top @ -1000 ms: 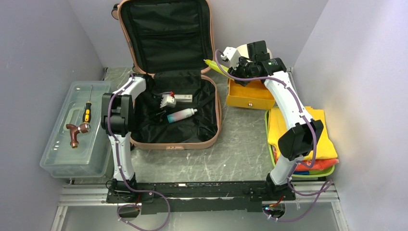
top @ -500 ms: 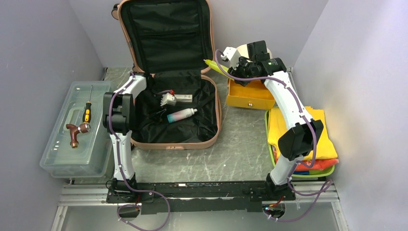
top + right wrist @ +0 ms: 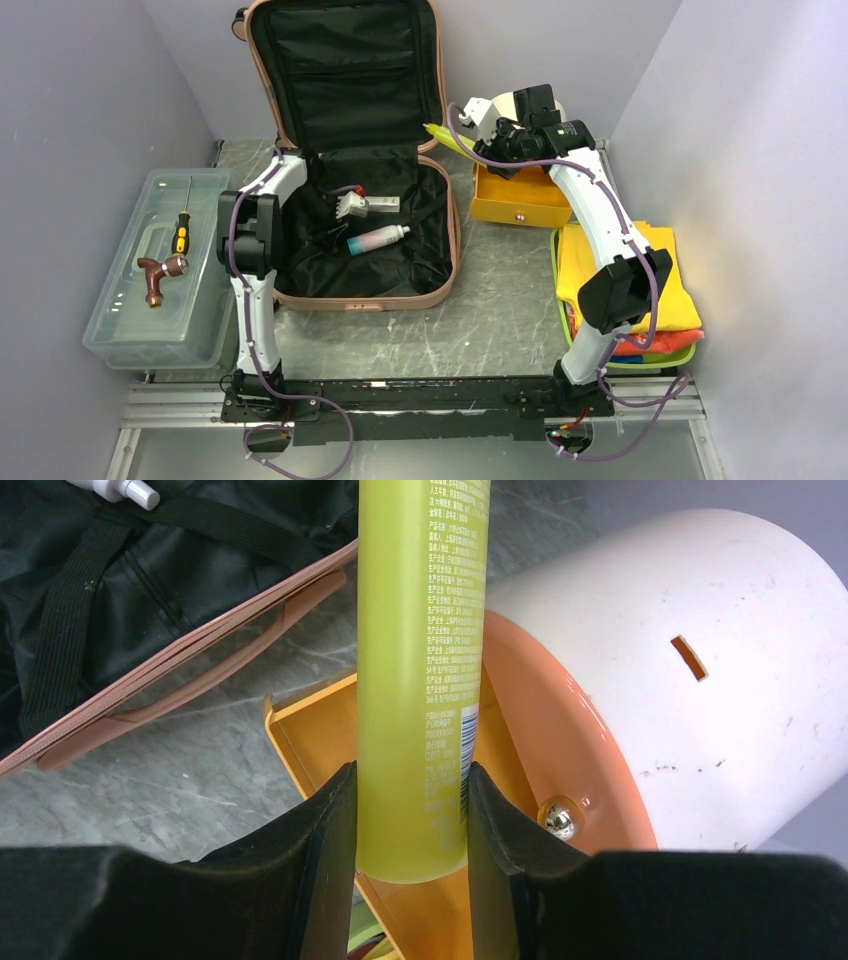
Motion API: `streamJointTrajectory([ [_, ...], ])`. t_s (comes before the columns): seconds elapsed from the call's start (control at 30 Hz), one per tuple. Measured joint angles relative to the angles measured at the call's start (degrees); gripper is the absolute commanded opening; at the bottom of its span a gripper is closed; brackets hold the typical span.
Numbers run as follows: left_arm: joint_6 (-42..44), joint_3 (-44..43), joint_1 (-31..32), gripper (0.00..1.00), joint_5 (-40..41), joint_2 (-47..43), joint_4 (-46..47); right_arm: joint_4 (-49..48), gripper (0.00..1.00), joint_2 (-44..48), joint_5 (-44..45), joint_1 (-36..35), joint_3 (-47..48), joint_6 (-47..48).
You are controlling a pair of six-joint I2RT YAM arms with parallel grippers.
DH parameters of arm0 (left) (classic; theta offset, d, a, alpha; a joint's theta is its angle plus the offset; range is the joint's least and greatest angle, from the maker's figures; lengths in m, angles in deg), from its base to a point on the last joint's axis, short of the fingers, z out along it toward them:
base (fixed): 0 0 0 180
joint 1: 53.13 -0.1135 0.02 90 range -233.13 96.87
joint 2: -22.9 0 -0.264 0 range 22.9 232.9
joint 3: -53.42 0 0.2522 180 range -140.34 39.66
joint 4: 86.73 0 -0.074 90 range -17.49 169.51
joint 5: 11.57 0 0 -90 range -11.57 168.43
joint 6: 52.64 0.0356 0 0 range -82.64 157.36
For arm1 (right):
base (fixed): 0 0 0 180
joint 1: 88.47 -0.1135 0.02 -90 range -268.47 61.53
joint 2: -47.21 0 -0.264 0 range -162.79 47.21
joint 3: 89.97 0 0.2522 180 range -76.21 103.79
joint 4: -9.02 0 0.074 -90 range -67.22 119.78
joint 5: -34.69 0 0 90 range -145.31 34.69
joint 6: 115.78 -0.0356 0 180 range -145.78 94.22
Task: Open, take out, and arrange the luggage
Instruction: Pick up the makeup from the opened luggage.
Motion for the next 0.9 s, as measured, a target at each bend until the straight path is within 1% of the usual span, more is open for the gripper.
streamJointTrajectory([
  [0.1, -0.3, -0.3, 0.1, 0.45, 0.3, 0.2, 0.0, 0.0, 0.00, 0.0, 0.0, 0.0, 0.0, 0.0],
  [0.27, -1.2, -0.8, 0.2, 0.39, 0.7, 0.5, 0.2, 0.0, 0.00, 0.0, 0.0, 0.0, 0.0, 0.2],
  [0.33, -1.6, -0.9, 0.3, 0.32, 0.8, 0.6, 0.4, 0.0, 0.00, 0.0, 0.0, 0.0, 0.0, 0.2],
  [0.4, -1.9, -1.1, 0.3, 0.20, 1.0, 0.8, 0.7, 0.0, 0.00, 0.0, 0.0, 0.0, 0.0, 0.2],
  [0.53, -2.6, -1.8, 0.4, 0.13, 1.1, 1.5, 1.4, 0.1, 0.00, 0.0, 0.0, 0.0, 0.0, 0.6],
  [0.6, -2.8, -2.0, 0.4, 0.14, 1.2, 1.6, 1.4, 0.4, 0.00, 0.0, -0.4, 0.0, 0.0, 0.8],
  [0.63, -3.0, -2.0, 0.4, 0.17, 1.2, 1.6, 1.4, 0.6, 0.00, 0.0, -0.7, 0.0, 0.0, 0.9],
  [0.77, -3.3, -2.0, 0.4, 0.35, 1.2, 1.6, 1.2, 1.4, 0.00, 0.0, -1.8, -0.1, 0.0, 1.5],
  [0.9, -3.0, -2.0, 0.4, 0.43, 0.9, 1.5, 0.0, 1.7, 0.00, 0.0, -2.6, -0.5, 0.0, 1.9],
])
